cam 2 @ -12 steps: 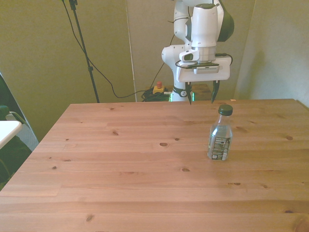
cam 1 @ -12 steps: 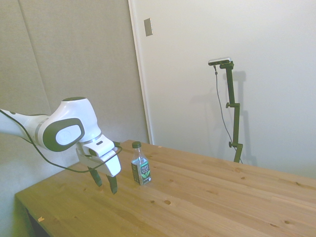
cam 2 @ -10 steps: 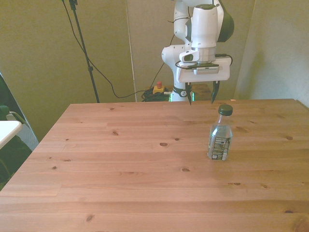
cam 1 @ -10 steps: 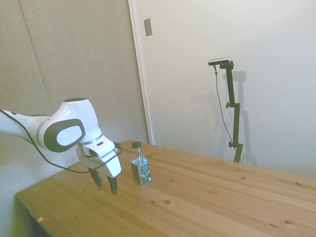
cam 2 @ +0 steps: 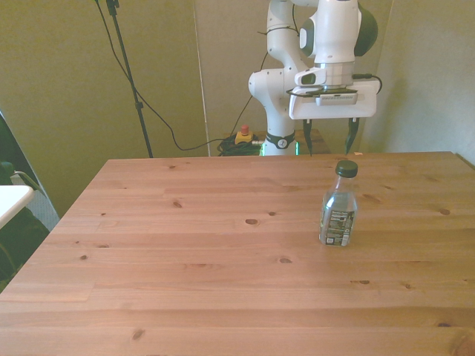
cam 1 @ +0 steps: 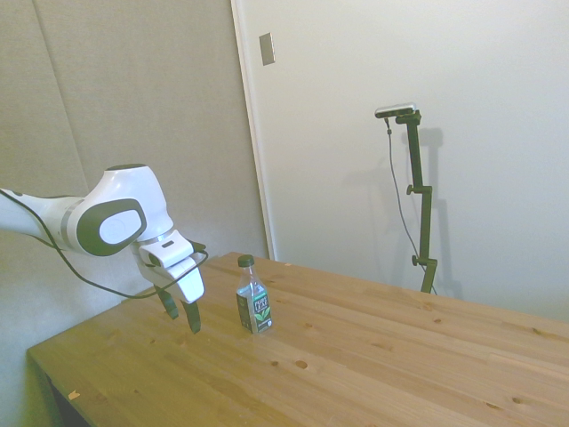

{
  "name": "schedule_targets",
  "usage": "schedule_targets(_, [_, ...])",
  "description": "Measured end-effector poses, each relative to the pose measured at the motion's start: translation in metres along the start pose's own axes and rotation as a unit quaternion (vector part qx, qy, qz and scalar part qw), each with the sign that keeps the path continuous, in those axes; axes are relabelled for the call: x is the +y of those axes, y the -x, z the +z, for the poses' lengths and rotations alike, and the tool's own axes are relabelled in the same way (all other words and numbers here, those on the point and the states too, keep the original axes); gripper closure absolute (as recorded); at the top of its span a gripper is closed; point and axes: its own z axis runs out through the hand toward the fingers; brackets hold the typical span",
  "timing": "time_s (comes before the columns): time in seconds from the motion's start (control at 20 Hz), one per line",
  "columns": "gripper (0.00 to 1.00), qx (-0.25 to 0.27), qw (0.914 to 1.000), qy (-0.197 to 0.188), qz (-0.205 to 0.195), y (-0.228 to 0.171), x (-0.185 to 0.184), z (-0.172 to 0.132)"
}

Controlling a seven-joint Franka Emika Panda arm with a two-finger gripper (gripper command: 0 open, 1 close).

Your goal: Knock down the bottle

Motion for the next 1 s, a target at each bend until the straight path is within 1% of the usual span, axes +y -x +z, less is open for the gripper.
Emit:
schedule_targets(0.2, [0.00,0.009,0.9995,-0.013,0.027,-0.018,-0.022,-0.009])
schedule_targets(0.35, [0.00,0.019,0.9989,-0.019,0.039,-0.033,-0.040,-0.013])
schedule_targets(0.4, [1.00,0.019,0.9989,-0.019,0.038,-0.032,-0.040,-0.014])
schedule_targets(0.65, [1.00,0.019,0.9989,-0.016,0.041,-0.022,-0.059,-0.008])
schedule_targets(0.85, [1.00,0.031,0.9982,-0.011,0.050,-0.035,-0.078,-0.002])
schedule_targets(1.0, [1.00,0.031,0.9980,-0.008,0.054,-0.041,-0.086,0.000])
